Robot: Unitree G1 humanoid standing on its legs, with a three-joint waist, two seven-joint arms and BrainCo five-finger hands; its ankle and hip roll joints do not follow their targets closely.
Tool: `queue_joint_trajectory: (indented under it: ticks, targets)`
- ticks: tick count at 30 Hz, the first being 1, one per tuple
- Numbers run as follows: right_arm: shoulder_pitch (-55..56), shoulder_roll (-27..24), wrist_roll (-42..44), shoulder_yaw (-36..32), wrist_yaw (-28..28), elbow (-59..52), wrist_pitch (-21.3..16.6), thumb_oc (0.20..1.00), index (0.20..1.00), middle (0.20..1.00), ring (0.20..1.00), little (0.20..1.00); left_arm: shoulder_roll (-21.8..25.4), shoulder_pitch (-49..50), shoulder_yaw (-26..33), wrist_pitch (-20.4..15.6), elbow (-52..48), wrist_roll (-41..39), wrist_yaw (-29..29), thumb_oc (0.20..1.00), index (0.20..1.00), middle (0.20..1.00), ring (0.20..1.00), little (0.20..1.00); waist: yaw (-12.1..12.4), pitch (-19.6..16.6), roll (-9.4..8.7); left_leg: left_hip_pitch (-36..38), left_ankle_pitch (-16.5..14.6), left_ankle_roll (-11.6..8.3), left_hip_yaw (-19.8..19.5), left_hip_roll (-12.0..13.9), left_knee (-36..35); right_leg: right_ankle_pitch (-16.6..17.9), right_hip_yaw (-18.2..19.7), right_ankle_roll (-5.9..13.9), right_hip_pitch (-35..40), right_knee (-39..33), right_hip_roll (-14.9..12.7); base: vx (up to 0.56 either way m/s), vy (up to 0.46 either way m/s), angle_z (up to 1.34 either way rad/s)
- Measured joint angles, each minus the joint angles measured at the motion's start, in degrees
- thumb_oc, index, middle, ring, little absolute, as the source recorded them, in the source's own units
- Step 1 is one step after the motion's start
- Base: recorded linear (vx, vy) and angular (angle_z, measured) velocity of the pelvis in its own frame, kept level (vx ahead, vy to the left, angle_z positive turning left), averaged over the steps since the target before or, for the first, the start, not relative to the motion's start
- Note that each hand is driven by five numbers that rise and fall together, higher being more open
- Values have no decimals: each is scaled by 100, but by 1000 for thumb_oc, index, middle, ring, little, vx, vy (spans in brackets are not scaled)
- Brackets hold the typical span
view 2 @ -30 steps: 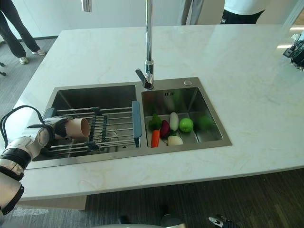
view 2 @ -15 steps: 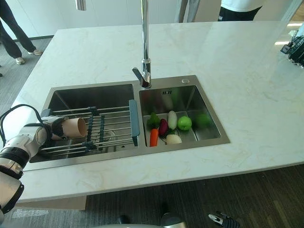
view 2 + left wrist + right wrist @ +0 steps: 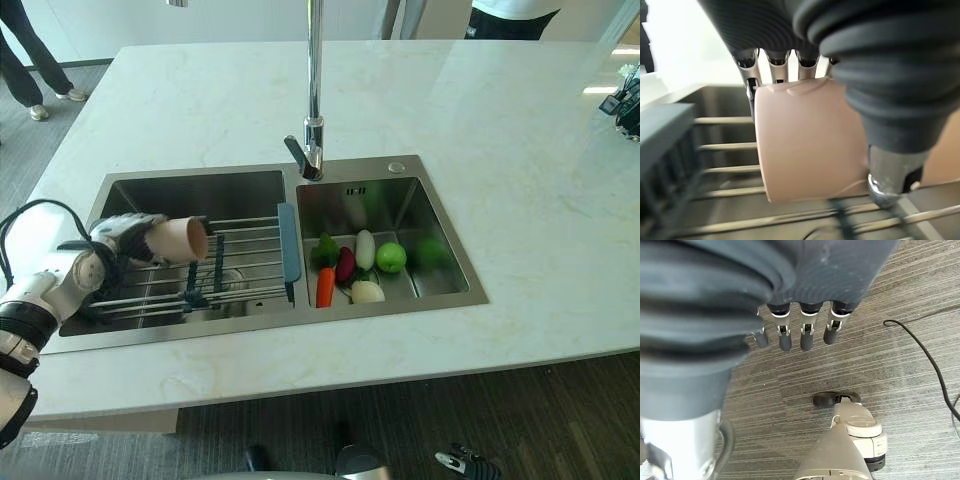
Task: Place the dishes in the dishwasher.
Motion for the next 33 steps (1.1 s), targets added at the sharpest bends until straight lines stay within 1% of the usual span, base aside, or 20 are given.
queue_joint_trajectory:
  ticks: [4, 8, 12, 14, 15, 19, 20, 21, 22, 23, 24, 25, 26, 27, 28, 29, 30, 31, 32, 33]
  targets:
    - [10, 182, 2, -4, -14, 1, -124, 1000, 1000, 1000, 1000, 1000, 251, 57, 339, -63, -815, -300, 164, 200, 200, 200, 200, 200, 36, 25, -50, 15, 0, 0, -39, -2, 0, -1, -15, 2, 30, 0, -1, 9, -8, 2]
    - [130, 282, 6, -9, -51, 16, -204, 1000, 1000, 1000, 1000, 1000, 497, 316, 985, -150, -1412, -605, 406, 200, 200, 200, 200, 200, 115, 21, -58, 92, 0, 0, -88, -5, -1, -7, -36, 7, 125, 0, -2, 29, 11, 4]
    - [318, 529, 52, -34, -93, -11, -334, 1000, 1000, 1000, 1000, 1000, 545, 996, 2041, -258, -2588, -1438, 800, 200, 200, 200, 200, 200, 264, 5, -84, 114, 0, 3, -176, -32, -1, -10, -91, 10, 180, 0, -16, 18, -19, 8]
    - [396, 656, 184, -54, -92, -110, -346, 1000, 1000, 1000, 1000, 1000, 123, 1607, 2935, -367, -3333, -2062, 866, 200, 200, 200, 200, 200, 281, -2, -89, 109, -26, 0, -271, -24, -2, -25, -74, 24, 249, 2, -4, -126, -141, 28]
    - [553, 781, 249, -53, -83, -211, -361, 1000, 1000, 1000, 1000, 1000, -376, 1730, 3171, -566, -3741, -2571, 933, 200, 200, 200, 200, 200, 294, -15, -85, 72, 15, 54, -499, -24, -1, -57, 175, 26, 320, 48, -4, -255, -231, 77]
    - [572, 927, 478, -10, -117, -322, -361, 1000, 1000, 1000, 1000, 1000, -1008, 1711, 3125, -793, -4272, -3432, 829, 200, 200, 200, 200, 200, 193, -33, -57, -105, 158, 182, -1126, 4, 1, -384, 656, 196, 154, 653, -41, -257, -234, 84]
    - [487, 916, 546, -8, -147, -420, -336, 1000, 1000, 1000, 1000, 1000, -1212, 1725, 3114, -895, -4391, -3630, 785, 200, 200, 200, 200, 200, 273, -39, -30, -141, 214, 187, -1248, 36, 1, -553, 799, 276, 36, 984, -39, -384, -422, 60]
    - [389, 859, 612, -6, -172, -513, -319, 1000, 1000, 1000, 1000, 1000, -1601, 1735, 3119, -999, -4439, -3835, 764, 200, 200, 200, 200, 200, 351, -67, 86, -200, 255, 212, -1312, 99, 16, -854, 1100, 350, -352, 1804, -39, -361, -433, 54]
    - [187, 845, 675, -6, -207, -611, -325, 1000, 1000, 1000, 1000, 1000, -1857, 1751, 3099, -1026, -4499, -4008, 726, 200, 200, 200, 200, 200, 393, -94, 100, -252, 361, 152, -1482, 76, 39, -986, 1338, 364, -567, 2333, -45, -451, -584, 107]
    - [-5, 865, 744, 93, -278, -607, -360, 1000, 1000, 1000, 1000, 1000, -2231, 1682, 2962, -1119, -4488, -4402, 571, 200, 200, 200, 200, 200, 333, -117, 137, -406, 474, 73, -1911, 124, 37, -1219, 1929, 289, -581, 2453, 162, -392, -508, 152]
    - [-202, 899, 836, 257, -318, -570, -375, 1000, 1000, 1000, 1000, 1000, -2321, 1650, 2849, -1132, -4520, -4723, 434, 200, 200, 200, 200, 200, 423, -157, 49, -533, 564, -16, -2095, 167, 36, -1351, 1882, 81, -446, 2095, 305, -594, -617, 143]
    - [-304, 899, 903, 291, -364, -498, -418, 1000, 1000, 1000, 1000, 1000, -2404, 1739, 2857, -1157, -4524, -4858, 402, 200, 200, 200, 200, 200, 551, -157, 116, -530, 598, -63, -2188, 331, 33, -1430, 1759, -89, -341, 1919, 439, -483, -413, 84]
    - [-245, 939, 913, 368, -360, -469, -436, 1000, 1000, 1000, 1000, 1000, -2426, 1811, 2857, -1157, -4560, -4962, 383, 200, 200, 200, 200, 200, 629, -177, 198, -551, 542, -72, -2181, 473, 16, -1428, 1718, -138, -334, 1880, 571, -506, -366, 59]
    - [-48, 790, 875, 405, -380, -1037, -184, 1000, 1000, 1000, 1000, 1000, -2710, 1904, 2871, -1144, -4767, -5146, 280, 200, 200, 200, 200, 200, 711, -184, 448, -953, 652, -327, -2295, 677, 361, -1528, 1380, -318, -489, 2315, 942, -365, -210, 69]
    - [195, 825, 883, 162, -383, -1391, -170, 1000, 1000, 1000, 1000, 1000, -2916, 2141, 2936, -1168, -5121, -5266, 184, 200, 200, 200, 200, 200, 741, -148, 430, -1013, 683, -358, -1980, 802, 443, -1578, 1214, -712, -500, 2291, 1030, -458, -222, 99]
    - [157, 795, 906, 162, -441, -1199, -256, 1000, 1000, 1000, 1000, 1000, -3149, 2391, 2777, -1393, -5197, -5428, 40, 200, 200, 200, 200, 200, 758, -78, 441, -1035, 930, -4, -1784, 877, 476, -1475, 930, -786, -427, 2330, 1036, -454, -189, 80]
    - [125, 730, 859, 365, -449, -973, -188, 1000, 1000, 1000, 1000, 1000, -3112, 2442, 2625, -1428, -5078, -5468, -97, 200, 200, 200, 200, 200, 822, -89, 368, -1017, 1029, 154, -1615, 832, 592, -1446, 757, -915, -508, 2362, 909, -513, -167, 77]
    - [110, 718, 781, 513, -479, -890, -111, 1000, 1000, 1000, 1000, 1000, -2958, 2513, 2589, -1440, -4996, -5578, -255, 200, 200, 200, 200, 200, 782, -120, 250, -1021, 730, 74, -1239, 670, 759, -1327, 583, -970, -472, 2169, 766, -492, -132, 76]
    - [146, 767, 763, 589, -478, -922, -100, 1000, 1000, 1000, 1000, 1000, -2809, 2480, 2602, -1451, -4989, -5666, -322, 200, 200, 200, 200, 200, 718, -148, 43, -987, 568, -67, -772, 470, 917, -1071, 375, -966, -421, 1763, 588, -509, -131, 99]
    - [157, 786, 762, 678, -472, -938, -95, 1000, 1000, 1000, 1000, 1000, -2776, 2295, 2616, -1466, -4989, -5723, -364, 200, 200, 200, 200, 200, 662, -149, -140, -974, 358, -133, -231, 416, 1262, -778, 180, -999, -412, 1367, 428, -411, -106, 120]
